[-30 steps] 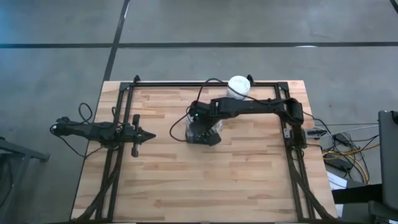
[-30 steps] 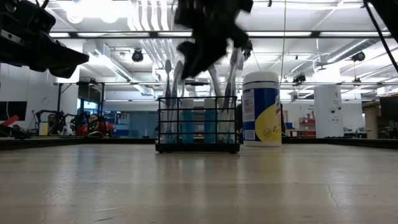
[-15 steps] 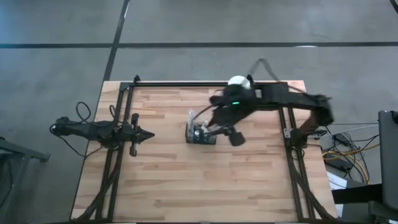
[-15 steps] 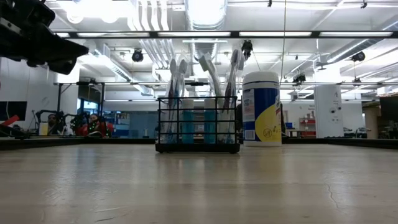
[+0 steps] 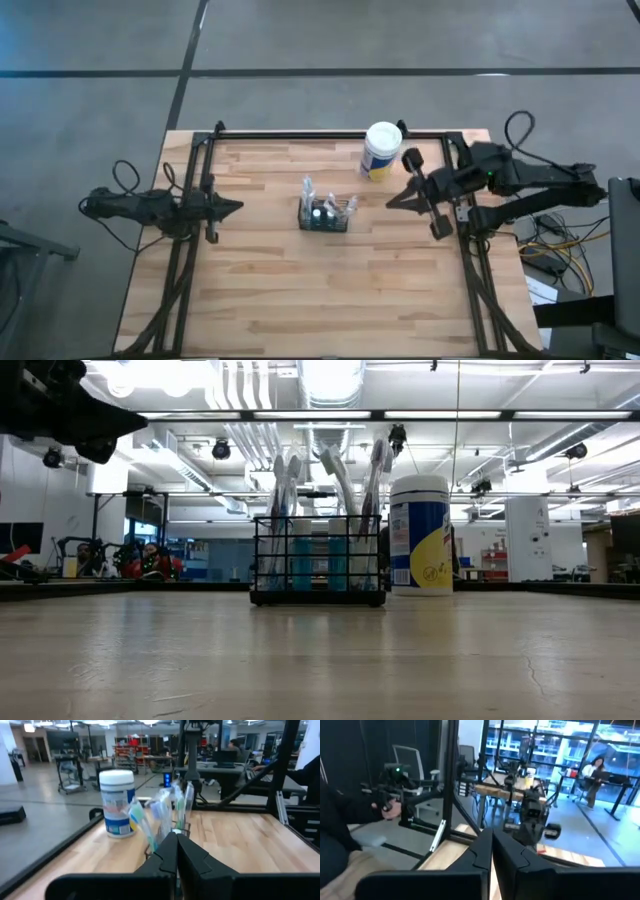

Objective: Pick & Place toothbrushing station
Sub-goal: Return to Home Position

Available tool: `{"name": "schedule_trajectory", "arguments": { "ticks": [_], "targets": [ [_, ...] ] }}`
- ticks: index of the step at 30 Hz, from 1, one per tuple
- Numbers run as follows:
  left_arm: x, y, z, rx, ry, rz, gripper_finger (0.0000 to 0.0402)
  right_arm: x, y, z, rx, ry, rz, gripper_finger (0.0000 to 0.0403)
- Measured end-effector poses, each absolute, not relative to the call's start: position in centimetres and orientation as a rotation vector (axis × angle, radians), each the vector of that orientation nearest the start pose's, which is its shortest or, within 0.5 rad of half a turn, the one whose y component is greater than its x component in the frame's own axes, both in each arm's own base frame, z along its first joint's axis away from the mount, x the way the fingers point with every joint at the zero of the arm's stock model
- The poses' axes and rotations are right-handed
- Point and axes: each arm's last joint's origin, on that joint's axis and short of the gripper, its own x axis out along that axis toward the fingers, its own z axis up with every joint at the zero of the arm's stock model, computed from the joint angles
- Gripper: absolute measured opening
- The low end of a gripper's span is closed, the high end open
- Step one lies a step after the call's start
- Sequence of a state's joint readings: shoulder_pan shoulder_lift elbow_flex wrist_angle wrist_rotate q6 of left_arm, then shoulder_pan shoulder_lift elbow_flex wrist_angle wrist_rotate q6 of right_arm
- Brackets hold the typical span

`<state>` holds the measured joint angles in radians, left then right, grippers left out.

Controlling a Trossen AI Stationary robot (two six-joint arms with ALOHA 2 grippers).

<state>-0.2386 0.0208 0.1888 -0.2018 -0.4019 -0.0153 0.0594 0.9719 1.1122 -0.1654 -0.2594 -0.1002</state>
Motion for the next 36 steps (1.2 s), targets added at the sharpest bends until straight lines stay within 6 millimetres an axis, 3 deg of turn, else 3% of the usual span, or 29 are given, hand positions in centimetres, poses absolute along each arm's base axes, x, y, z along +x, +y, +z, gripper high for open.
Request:
{"name": "schedule_trajectory", "arguments": {
  "ticks": [7,13,17,26,31,36],
  "targets": [
    [7.7,-0.7,22.3,0.052,-0.026,0.165,0.0003,19.1,1.3,34.3,-0.016,0.007,0.288,0.0008],
    [7.8,-1.1,23.4,0.171,-0.188,0.056,0.0003,18.5,1.3,29.2,-0.010,-0.056,0.290,0.0008],
    [8.0,-1.1,23.1,0.200,-0.188,0.057,0.0007,17.7,1.3,27.3,0.017,-0.111,0.299,0.0008],
    [8.0,-0.9,22.9,0.088,-0.179,0.151,0.0003,16.1,1.2,23.3,0.075,-0.197,0.298,0.0008],
    [7.9,-0.7,22.9,0.101,-0.152,0.214,0.0002,15.0,0.5,21.8,0.076,-0.201,0.187,0.0008],
    [7.0,-0.4,24.1,0.120,-0.117,0.229,0.0002,13.4,0.1,20.5,0.099,-0.241,0.166,0.0008]
  ]
}}
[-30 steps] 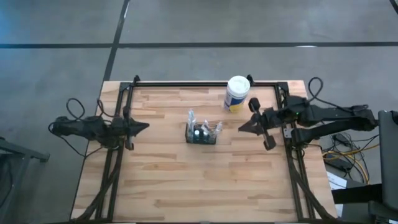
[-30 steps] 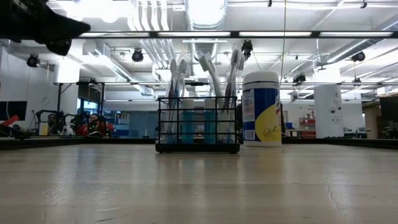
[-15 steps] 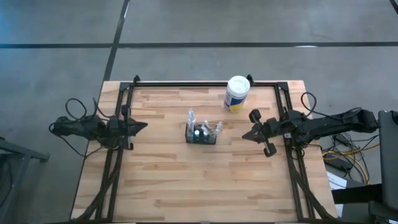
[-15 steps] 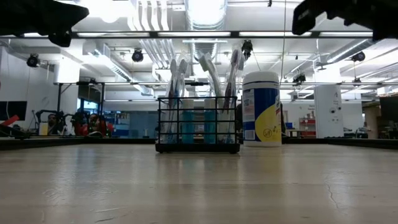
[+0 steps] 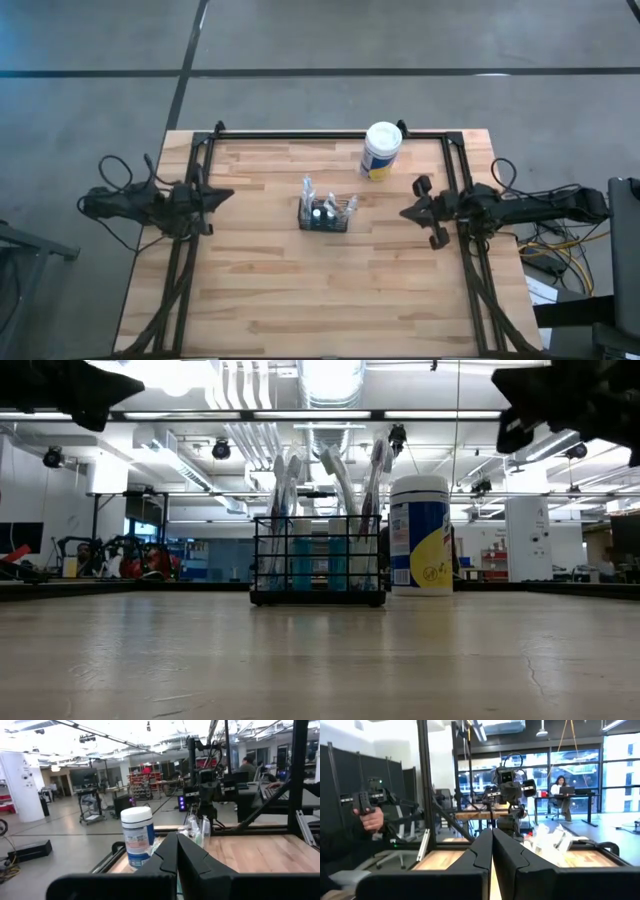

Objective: Pick & Place toothbrushing station
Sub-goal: Return to Home Position

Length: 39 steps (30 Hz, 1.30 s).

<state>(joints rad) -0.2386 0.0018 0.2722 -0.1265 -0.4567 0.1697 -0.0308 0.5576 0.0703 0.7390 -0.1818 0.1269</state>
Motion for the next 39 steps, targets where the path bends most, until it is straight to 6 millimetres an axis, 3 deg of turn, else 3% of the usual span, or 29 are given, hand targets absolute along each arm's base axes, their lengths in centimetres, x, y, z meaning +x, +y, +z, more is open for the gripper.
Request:
{"name": "schedule_trajectory", "arguments": {
  "ticks": [5,12,16,23,39],
  "targets": [
    [7.0,-0.4,24.3,0.112,-0.165,0.233,0.0001,12.2,0.1,19.5,0.110,-0.269,0.166,0.0008],
    [8.9,-0.8,19.5,0.179,-0.103,0.242,0.0001,11.9,-0.3,19.3,0.079,-0.248,0.067,0.0008],
    [9.4,-0.9,17.7,0.192,-0.090,0.242,0.0001,11.7,-1.2,19.3,0.132,-0.254,0.018,0.0008],
    [9.4,-0.9,17.9,0.206,-0.089,0.231,0.0001,11.2,-2.3,18.8,0.172,-0.201,-0.002,0.0008],
    [9.4,-1.1,17.7,0.235,-0.093,0.172,0.0000,11.0,-0.7,19.0,0.124,-0.219,0.058,0.0008]
  ]
}}
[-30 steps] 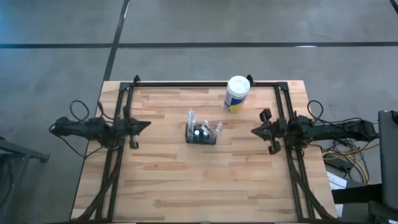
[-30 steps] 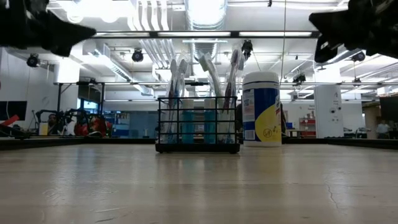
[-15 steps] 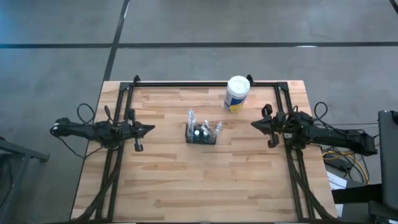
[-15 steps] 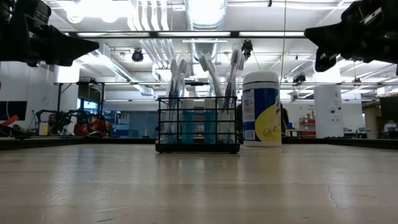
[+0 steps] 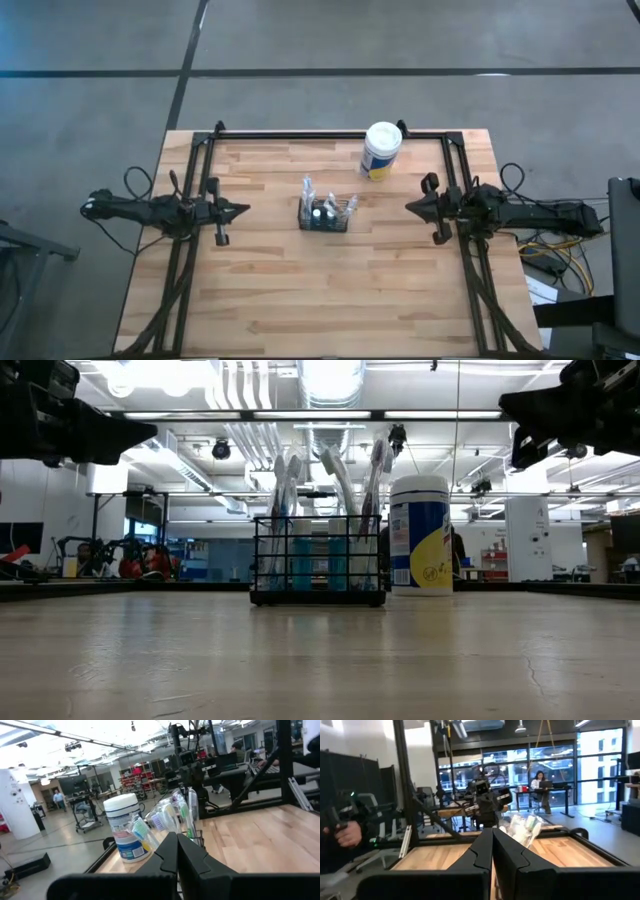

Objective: Pick & Place toothbrushing station
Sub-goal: Return to Home Position

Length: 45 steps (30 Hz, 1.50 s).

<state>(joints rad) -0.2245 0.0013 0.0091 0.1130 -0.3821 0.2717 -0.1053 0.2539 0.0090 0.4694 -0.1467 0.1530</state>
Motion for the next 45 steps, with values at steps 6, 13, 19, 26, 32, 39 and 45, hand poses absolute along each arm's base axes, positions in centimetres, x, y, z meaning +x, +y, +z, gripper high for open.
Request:
{"name": "schedule_trajectory", "arguments": {
  "ticks": [6,13,19,26,32,39,45],
  "targets": [
    [9.1,-1.2,19.4,0.317,-0.152,0.091,0.0000,10.8,-0.2,19.1,0.031,-0.234,0.083,0.0008],
    [9.0,-0.1,20.2,0.321,-0.178,0.124,0.0000,10.6,-1.1,18.8,0.060,-0.200,0.090,0.0008],
    [9.5,1.1,18.3,0.246,-0.131,0.134,0.0000,10.6,-1.3,18.9,0.077,-0.202,0.082,0.0008],
    [9.5,1.4,17.9,0.214,-0.124,0.122,0.0000,10.6,-1.4,18.4,0.094,-0.164,0.032,0.0008],
    [9.5,1.4,17.9,0.214,-0.123,0.117,0.0000,10.5,-1.5,18.2,0.099,-0.142,0.022,0.0008],
    [9.5,1.4,17.8,0.203,-0.117,0.116,0.0000,10.3,-1.4,18.4,0.102,-0.163,0.025,0.0008],
    [9.5,1.4,17.8,0.197,-0.117,0.117,0.0007,10.2,-1.4,18.5,0.102,-0.174,0.026,0.0008]
  ]
}}
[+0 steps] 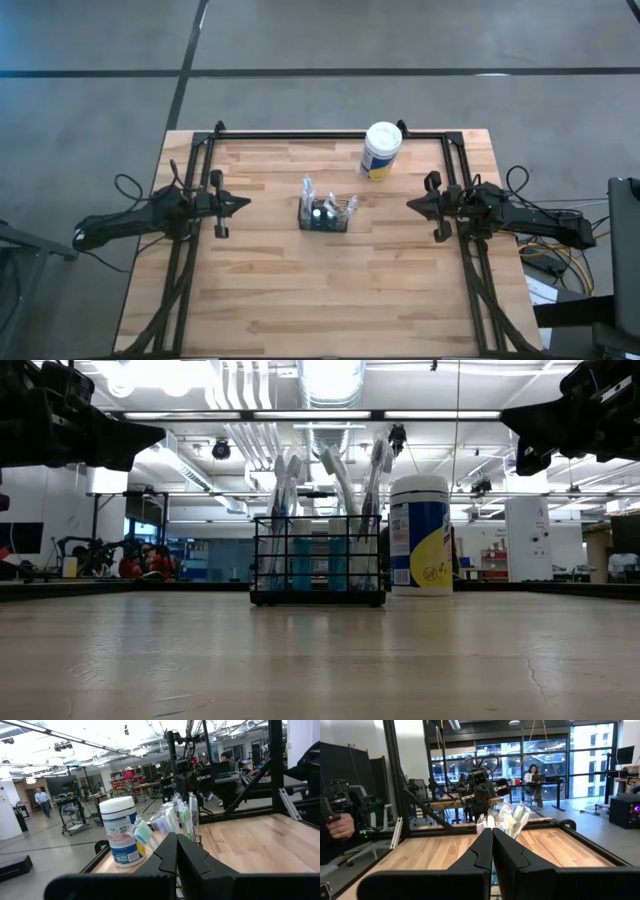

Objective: Pick & Place toothbrushing station
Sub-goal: Return to Home Position

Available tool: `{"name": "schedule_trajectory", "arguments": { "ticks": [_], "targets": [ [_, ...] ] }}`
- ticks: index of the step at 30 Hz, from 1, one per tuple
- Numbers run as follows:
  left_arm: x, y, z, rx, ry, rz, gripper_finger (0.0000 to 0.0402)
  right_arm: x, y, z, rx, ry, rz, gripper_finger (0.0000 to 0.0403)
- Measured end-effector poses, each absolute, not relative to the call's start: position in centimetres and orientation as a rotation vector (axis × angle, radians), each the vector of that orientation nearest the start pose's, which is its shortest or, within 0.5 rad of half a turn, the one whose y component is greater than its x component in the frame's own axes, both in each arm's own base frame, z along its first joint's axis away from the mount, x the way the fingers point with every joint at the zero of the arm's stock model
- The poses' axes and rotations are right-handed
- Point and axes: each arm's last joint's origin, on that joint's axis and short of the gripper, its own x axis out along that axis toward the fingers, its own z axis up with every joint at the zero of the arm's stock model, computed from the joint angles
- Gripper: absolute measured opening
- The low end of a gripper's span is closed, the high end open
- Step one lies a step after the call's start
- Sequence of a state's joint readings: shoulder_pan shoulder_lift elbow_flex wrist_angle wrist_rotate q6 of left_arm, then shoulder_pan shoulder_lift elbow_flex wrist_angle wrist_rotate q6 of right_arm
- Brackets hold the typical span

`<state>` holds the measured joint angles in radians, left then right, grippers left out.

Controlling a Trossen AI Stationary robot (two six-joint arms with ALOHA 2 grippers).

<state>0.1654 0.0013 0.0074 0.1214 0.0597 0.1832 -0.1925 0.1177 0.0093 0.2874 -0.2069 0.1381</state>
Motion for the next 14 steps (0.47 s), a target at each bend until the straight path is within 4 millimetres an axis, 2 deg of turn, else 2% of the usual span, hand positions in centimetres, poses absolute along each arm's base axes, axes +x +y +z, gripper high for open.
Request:
{"name": "schedule_trajectory", "arguments": {
  "ticks": [14],
  "targets": [
    [9.57,1.45,17.57,0.188,-0.098,0.124,0.0010,10.18,-1.38,18.47,0.096,-0.173,0.027,0.0008]
  ]
}}
